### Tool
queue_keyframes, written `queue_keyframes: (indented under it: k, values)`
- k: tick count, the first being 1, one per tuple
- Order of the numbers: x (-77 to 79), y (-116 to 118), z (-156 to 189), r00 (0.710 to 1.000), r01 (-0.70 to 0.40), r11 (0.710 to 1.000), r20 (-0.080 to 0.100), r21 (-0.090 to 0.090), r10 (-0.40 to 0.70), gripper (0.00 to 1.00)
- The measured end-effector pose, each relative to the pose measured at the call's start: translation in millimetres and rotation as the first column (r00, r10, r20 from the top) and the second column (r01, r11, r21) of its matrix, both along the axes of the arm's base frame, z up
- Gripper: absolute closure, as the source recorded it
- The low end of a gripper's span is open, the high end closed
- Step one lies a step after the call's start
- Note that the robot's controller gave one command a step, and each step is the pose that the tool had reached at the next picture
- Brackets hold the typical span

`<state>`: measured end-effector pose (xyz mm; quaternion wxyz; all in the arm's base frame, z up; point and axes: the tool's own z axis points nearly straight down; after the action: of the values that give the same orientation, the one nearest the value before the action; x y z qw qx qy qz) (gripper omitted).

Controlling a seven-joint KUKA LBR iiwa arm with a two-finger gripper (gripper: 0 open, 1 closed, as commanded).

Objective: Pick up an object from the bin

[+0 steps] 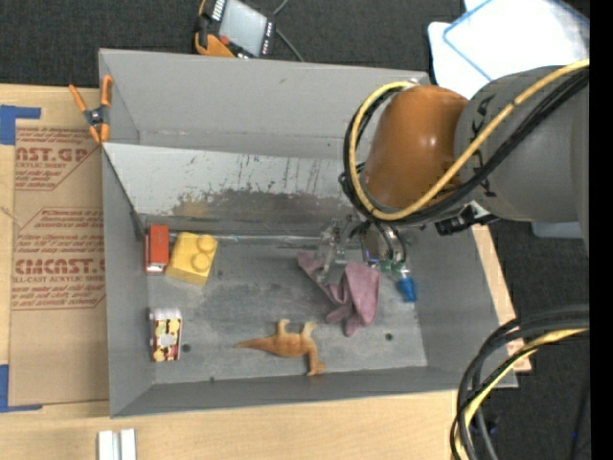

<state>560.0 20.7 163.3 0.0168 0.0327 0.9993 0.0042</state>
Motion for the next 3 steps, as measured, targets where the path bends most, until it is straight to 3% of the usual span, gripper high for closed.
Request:
queue_keyframes:
  k: [1, 2, 3]
  values:
    - [2.9, 1, 11, 1.0, -0.013, 1.0, -0.018, -0.001, 0.013, 1.0]
    - [-17.2, -29, -3, 0.995, -0.095, 0.995, -0.012, -0.002, 0.095, 1.0]
    - [-0.6, 0, 91, 0.999, -0.044, 0.999, -0.005, 0.001, 0.044, 1.0]
